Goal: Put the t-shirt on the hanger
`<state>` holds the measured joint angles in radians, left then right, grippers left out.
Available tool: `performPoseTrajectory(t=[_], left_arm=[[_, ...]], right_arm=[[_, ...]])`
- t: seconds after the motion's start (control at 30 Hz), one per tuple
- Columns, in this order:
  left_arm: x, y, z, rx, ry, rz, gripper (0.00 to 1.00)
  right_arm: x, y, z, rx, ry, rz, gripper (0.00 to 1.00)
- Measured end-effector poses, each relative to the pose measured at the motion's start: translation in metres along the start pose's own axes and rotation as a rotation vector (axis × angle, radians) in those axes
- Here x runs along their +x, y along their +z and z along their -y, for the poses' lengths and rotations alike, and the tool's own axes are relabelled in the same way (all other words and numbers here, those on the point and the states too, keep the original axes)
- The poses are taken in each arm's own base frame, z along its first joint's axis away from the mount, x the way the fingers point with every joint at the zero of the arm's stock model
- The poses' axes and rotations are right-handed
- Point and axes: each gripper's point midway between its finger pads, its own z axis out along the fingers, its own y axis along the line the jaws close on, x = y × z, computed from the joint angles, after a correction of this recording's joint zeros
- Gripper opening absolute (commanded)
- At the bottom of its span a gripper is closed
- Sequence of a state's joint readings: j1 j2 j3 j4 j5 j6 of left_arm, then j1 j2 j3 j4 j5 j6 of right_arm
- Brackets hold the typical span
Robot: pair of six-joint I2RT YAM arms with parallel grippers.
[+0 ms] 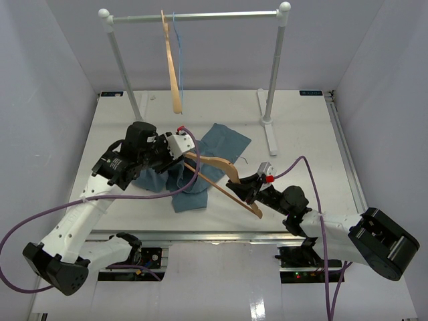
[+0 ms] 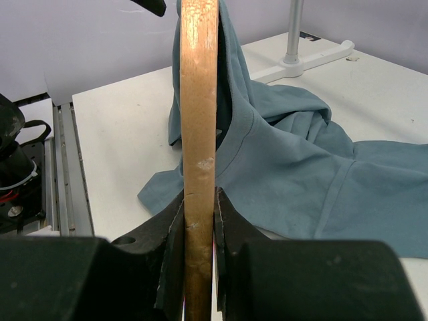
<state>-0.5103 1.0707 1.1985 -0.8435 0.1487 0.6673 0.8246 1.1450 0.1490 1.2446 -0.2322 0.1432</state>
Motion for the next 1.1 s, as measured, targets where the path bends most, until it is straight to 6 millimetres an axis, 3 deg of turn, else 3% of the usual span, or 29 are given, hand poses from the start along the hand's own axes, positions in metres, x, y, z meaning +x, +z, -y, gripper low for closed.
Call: performPoseTrajectory(t=[0.3,0.47,0.63,0.87,1.1], left_arm=[[0.005,0.007,0.000,-0.011,0.011,-0.006,0.49],[0.007,0.011,-0.003,-0.031,0.020,-0.016,0.33],[0.005,0.016,-0.006,-0.034,0.024,-0.011,0.00],[0.005,0.025,-0.003,-0.013,0.013,-0.012,0.00],[-0.018,0.015,0.003,0.018,-0.007,0.094,0.00]], right_arm=[[0.000,0.000,-0.001,-0.007,0.000,-0.001,0.08],[0.000,0.000,-0.001,-0.008,0.000,-0.001,0.08],[0.000,0.000,-0.002,-0.011,0.000,0.001,0.08],[-0.001,-0.001,-0.002,-0.012,-0.001,0.001,0.08],[-0.002,-0.001,-0.003,-0.019,-0.003,0.003,0.08]])
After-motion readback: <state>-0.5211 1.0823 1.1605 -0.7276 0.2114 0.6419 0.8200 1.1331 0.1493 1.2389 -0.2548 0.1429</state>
